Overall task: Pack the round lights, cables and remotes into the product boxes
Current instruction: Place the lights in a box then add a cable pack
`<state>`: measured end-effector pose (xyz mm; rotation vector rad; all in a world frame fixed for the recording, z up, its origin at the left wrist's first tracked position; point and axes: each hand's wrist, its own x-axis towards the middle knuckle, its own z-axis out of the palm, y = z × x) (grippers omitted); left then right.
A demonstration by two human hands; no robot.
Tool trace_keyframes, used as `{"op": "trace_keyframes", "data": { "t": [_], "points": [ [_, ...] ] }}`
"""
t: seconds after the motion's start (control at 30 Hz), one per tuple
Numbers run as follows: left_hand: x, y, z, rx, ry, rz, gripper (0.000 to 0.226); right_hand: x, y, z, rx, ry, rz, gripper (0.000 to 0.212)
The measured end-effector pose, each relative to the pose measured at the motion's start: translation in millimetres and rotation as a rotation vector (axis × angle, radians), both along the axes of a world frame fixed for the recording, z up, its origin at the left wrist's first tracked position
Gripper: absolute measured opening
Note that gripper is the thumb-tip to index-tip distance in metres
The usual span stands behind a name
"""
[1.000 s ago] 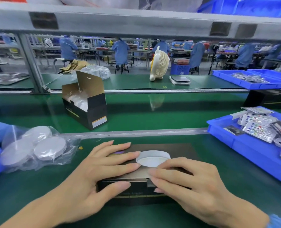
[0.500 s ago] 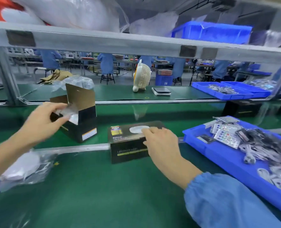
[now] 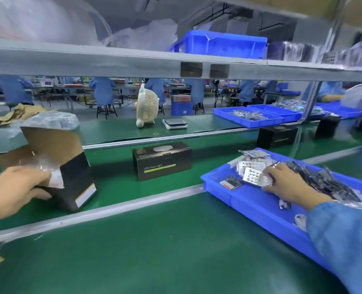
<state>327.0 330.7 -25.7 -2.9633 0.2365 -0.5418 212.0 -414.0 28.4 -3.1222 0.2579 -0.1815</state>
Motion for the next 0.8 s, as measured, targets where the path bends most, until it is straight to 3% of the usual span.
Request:
{"op": "trace_keyframes", "data": {
  "t": [0.1, 0.17, 0.27, 0.4, 0.47, 0.53, 0.63, 0.7, 0.8],
  "points": [
    [-41.5, -47.5, 18.7, -0.056, 0.032, -0.203, 0.053, 13.1, -1.4, -4.1, -0.009, -0.048, 0.013, 0.059],
    [-89.5, -95.7, 39.1, -0.111, -0.056, -0.281, 0.04, 21.3, 5.5, -5.5, -0.029, -0.036, 0.007, 0.052],
    [-175.5, -176.2, 57.1, 0.035, -0.123, -0.392, 0.03, 24.9, 16.8, -4.3, -0.089, 0.026, 0.035, 0.035],
    [-255.2, -270.1, 73.4, -0.02, -0.221, -0.608, 0.015, 8.5, 27.9, -1.6, 0.126, 0.101, 0.181, 0.03],
    [-275.6, -298.0, 71.6, -0.005, -0.271, -0.588, 0.02, -1.5, 38.9, -0.2, 0.23, 0.12, 0.241, 0.028],
    [-288.5, -317.0, 66.0, 0.019, -0.281, -0.539, 0.022, -12.5, 50.7, 3.5, 0.284, 0.161, 0.193, 0.039],
    [-293.7, -318.1, 61.1, 0.04, -0.365, -0.518, 0.024, -34.0, 61.6, 17.8, 0.379, 0.221, 0.103, 0.036],
    [-294.3, -308.3, 59.9, 0.026, -0.387, -0.542, 0.024, -50.2, 65.3, 28.7, 0.389, 0.071, 0.093, 0.031],
    [-297.9, -299.7, 48.0, -0.02, -0.406, -0.534, 0.019, -90.0, 91.7, 57.5, 0.51, -0.415, 0.195, 0.022]
  ]
}}
